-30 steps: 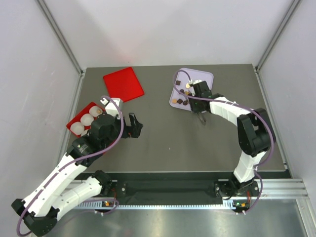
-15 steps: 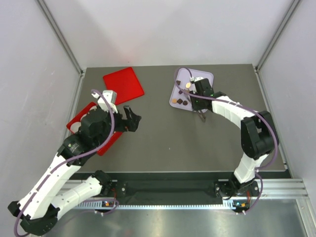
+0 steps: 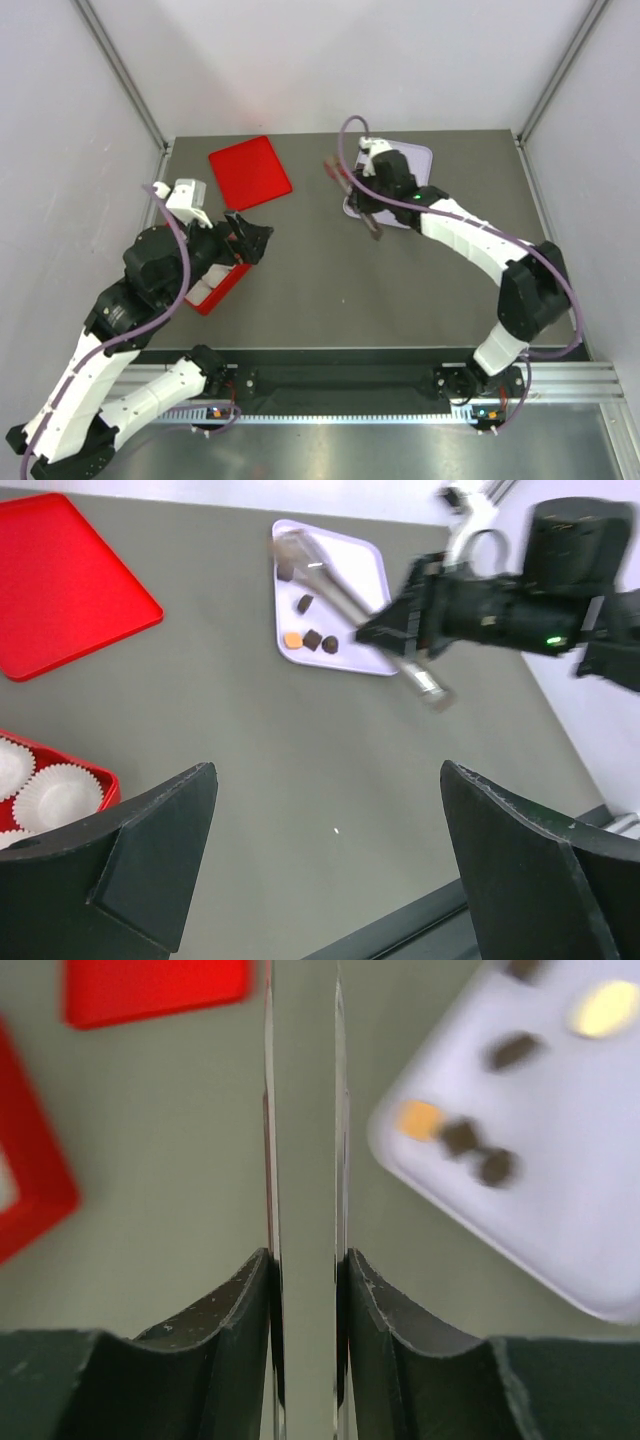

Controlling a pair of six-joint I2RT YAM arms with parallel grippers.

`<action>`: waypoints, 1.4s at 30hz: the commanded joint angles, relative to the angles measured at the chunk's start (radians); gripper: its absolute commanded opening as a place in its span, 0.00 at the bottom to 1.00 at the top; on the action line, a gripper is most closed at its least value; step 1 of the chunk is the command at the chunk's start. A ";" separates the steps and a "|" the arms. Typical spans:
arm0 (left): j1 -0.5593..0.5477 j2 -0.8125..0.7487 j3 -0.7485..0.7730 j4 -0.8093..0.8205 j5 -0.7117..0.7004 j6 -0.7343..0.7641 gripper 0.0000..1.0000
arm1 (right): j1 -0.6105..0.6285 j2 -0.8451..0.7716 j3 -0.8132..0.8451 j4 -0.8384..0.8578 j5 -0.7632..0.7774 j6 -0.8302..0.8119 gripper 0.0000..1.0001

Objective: Pack the chocolate

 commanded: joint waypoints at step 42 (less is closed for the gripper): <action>0.001 -0.121 0.160 -0.059 -0.008 0.033 0.99 | 0.590 0.870 0.940 0.241 -0.045 0.066 0.31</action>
